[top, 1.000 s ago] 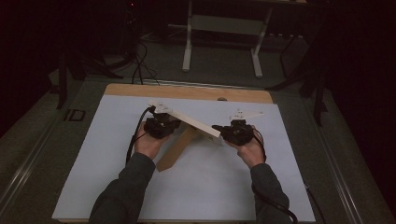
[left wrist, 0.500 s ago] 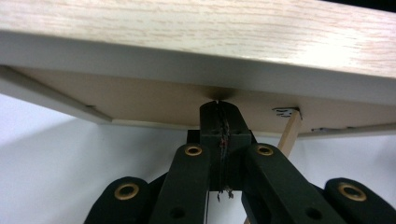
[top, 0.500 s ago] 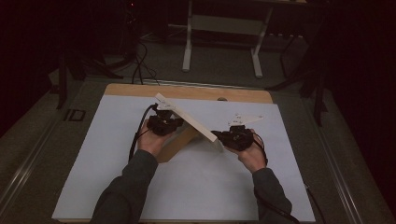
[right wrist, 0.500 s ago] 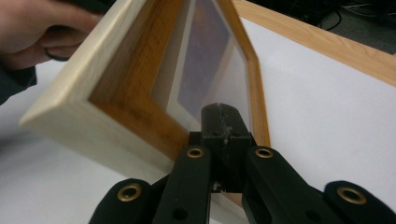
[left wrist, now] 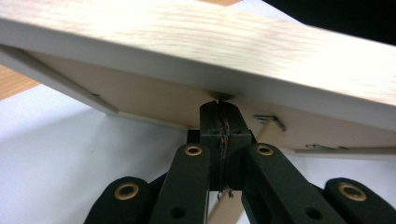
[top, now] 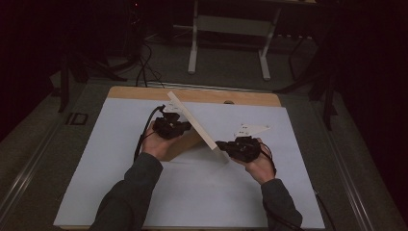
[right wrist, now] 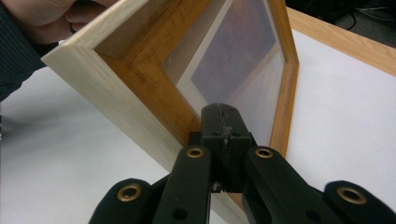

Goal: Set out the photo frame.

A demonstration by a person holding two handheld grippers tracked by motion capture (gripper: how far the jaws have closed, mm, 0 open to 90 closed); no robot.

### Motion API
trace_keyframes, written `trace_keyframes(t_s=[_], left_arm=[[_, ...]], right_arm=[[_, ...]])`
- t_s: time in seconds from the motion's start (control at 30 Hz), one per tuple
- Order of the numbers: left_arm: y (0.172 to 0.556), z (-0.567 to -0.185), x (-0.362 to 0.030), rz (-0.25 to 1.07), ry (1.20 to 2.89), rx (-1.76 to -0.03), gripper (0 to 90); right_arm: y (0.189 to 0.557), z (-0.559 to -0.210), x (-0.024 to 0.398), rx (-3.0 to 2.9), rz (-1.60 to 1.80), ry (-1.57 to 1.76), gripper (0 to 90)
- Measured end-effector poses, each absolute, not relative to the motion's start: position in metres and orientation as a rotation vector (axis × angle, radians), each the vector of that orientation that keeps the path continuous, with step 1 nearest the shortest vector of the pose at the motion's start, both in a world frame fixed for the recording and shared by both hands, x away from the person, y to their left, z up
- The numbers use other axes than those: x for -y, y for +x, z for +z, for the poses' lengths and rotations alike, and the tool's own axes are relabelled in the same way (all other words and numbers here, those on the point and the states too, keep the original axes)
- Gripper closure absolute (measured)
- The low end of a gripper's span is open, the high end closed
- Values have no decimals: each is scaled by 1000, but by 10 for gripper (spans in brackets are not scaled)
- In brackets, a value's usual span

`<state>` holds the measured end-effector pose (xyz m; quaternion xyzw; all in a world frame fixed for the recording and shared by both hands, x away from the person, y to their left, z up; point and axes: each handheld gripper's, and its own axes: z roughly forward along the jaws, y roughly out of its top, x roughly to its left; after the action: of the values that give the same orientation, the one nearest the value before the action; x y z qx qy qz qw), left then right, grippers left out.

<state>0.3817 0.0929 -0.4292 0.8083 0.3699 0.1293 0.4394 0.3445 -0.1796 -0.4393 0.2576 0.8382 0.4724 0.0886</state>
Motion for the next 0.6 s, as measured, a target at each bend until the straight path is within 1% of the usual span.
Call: trace_keyframes(t_s=[0.33, 0.6], left_arm=[[363, -424, -84, 319, 2037, -847, 900], [367, -425, -84, 286, 2015, -856, 900]], right_arm=[[337, -439, 178, -2508, 1401, 732, 900], [333, -438, 173, -2532, 1412, 693, 900]])
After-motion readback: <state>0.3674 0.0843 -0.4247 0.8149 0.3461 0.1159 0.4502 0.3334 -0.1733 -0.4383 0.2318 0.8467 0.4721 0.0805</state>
